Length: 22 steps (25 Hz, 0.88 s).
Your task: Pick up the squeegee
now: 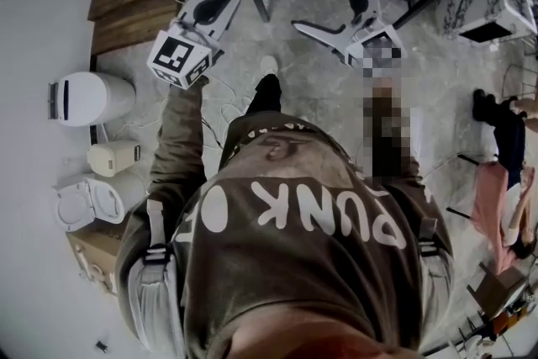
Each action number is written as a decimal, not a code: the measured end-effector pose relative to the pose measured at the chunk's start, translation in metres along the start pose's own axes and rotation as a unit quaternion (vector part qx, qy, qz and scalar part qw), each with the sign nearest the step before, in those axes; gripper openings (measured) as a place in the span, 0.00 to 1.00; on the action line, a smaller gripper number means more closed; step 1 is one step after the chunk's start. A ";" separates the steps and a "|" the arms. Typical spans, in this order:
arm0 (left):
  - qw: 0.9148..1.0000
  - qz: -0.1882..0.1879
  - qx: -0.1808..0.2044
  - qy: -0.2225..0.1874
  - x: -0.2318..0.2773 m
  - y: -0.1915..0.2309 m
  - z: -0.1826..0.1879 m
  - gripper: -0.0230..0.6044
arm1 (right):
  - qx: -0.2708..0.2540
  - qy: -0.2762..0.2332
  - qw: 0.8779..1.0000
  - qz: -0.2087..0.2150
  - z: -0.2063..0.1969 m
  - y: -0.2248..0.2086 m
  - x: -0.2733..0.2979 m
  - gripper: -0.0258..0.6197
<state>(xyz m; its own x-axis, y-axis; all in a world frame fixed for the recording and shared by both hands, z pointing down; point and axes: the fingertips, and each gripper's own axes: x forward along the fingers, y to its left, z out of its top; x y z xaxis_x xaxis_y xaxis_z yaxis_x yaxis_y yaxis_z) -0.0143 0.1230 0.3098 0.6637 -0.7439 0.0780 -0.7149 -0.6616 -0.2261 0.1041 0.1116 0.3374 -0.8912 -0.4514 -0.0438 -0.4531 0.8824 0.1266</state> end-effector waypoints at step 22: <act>0.999 -0.016 -0.045 0.000 0.116 0.199 -0.067 0.04 | 0.029 0.049 0.998 -0.025 -0.055 -0.154 0.161 0.96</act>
<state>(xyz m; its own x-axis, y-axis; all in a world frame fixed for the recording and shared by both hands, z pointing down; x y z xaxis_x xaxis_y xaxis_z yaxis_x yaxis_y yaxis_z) -0.0942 -0.1011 0.3393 0.6872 -0.7216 0.0843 -0.7096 -0.6915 -0.1350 0.0312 -0.1042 0.3650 -0.8623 -0.5041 0.0480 -0.5006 0.8629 0.0692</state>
